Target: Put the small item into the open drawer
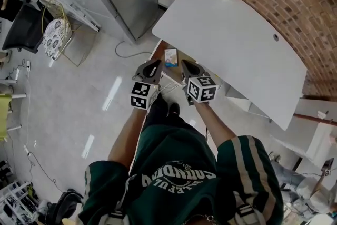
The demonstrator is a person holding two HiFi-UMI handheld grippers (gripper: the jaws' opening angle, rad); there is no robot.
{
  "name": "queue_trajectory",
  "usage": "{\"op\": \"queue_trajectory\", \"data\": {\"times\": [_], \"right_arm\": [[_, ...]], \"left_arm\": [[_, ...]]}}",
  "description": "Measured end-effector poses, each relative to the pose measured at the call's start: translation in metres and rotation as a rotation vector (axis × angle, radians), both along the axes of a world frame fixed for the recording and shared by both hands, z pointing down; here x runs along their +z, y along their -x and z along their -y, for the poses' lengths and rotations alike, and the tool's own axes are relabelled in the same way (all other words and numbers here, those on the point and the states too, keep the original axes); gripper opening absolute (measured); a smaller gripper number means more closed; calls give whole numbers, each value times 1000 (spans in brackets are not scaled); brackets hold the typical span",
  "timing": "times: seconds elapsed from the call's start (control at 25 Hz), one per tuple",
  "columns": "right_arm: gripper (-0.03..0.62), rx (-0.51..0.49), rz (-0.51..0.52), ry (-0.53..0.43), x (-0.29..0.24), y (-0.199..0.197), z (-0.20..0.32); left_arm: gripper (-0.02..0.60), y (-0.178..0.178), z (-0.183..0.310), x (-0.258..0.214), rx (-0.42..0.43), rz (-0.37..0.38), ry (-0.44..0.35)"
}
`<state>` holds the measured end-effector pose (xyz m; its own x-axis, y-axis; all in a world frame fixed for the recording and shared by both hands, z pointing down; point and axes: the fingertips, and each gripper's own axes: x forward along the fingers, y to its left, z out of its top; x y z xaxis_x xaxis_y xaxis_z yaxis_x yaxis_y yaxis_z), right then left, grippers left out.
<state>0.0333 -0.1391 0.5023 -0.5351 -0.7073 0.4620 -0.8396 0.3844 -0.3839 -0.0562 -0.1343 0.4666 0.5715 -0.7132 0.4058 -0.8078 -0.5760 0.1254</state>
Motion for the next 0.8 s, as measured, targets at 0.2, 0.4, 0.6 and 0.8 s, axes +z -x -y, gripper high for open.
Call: {"op": "queue_trajectory", "data": {"times": [0.2, 0.4, 0.6, 0.8], "right_arm": [[25, -44, -33, -120, -48, 7, 7], [25, -66, -42, -228, -89, 13, 11], [25, -94, -79, -319, -120, 16, 10], [25, -118, -102, -368, -136, 20, 2]], "left_arm": [[25, 9, 6, -30, -11, 3, -64], [25, 18, 9, -68, -8, 7, -147], [25, 20, 12, -100, -8, 6, -215], [25, 24, 12, -113, -16, 4, -248]]}}
